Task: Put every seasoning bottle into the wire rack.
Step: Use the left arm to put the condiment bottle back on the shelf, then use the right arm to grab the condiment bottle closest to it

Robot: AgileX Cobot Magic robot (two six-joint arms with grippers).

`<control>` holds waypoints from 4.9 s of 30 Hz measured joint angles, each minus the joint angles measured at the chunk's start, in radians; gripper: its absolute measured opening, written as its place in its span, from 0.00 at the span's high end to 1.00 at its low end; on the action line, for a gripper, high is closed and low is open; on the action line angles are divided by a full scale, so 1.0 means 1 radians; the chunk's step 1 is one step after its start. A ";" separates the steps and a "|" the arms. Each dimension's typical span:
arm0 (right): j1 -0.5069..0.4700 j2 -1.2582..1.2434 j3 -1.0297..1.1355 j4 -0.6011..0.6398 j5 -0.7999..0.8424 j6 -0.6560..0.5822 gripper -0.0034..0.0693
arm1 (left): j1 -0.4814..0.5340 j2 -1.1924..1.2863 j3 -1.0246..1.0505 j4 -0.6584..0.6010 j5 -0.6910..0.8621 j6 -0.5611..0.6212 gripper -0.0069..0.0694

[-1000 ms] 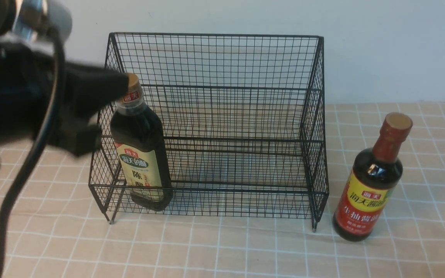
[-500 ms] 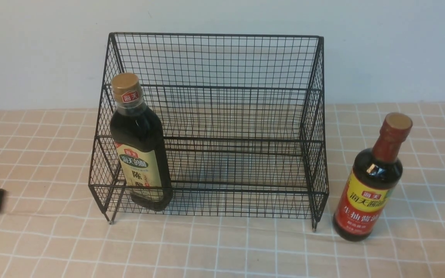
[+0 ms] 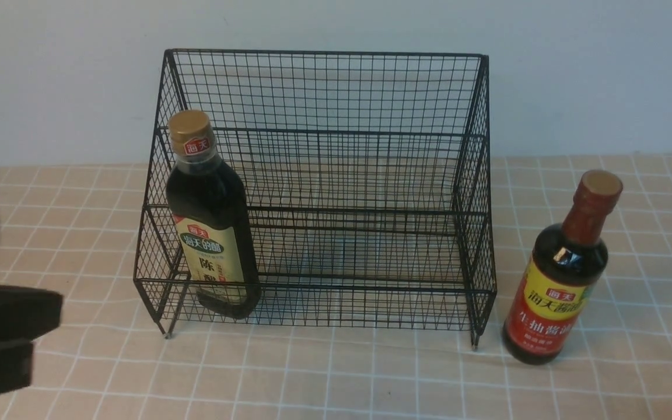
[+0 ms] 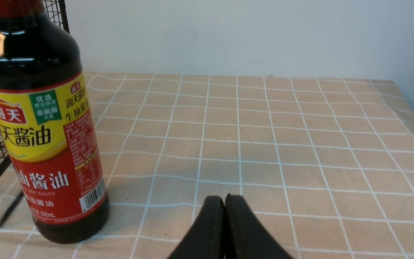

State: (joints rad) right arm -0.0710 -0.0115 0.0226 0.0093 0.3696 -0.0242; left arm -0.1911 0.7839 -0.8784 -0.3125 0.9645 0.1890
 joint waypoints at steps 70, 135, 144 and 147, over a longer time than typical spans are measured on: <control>0.000 0.000 0.000 0.000 0.000 0.000 0.97 | 0.000 -0.213 0.152 -0.176 -0.226 0.186 0.92; 0.000 0.000 0.000 0.000 0.000 0.000 0.97 | 0.166 -0.796 0.903 0.256 -0.580 -0.118 0.92; 0.000 0.000 0.000 -0.002 -0.004 0.000 0.97 | 0.166 -0.796 0.903 0.256 -0.580 -0.118 0.92; 0.000 0.000 0.004 0.007 -0.102 0.005 0.97 | 0.166 -0.796 0.903 0.256 -0.580 -0.118 0.92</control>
State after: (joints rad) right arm -0.0710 -0.0115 0.0269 0.0167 0.2679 -0.0188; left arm -0.0248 -0.0119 0.0243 -0.0565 0.3842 0.0714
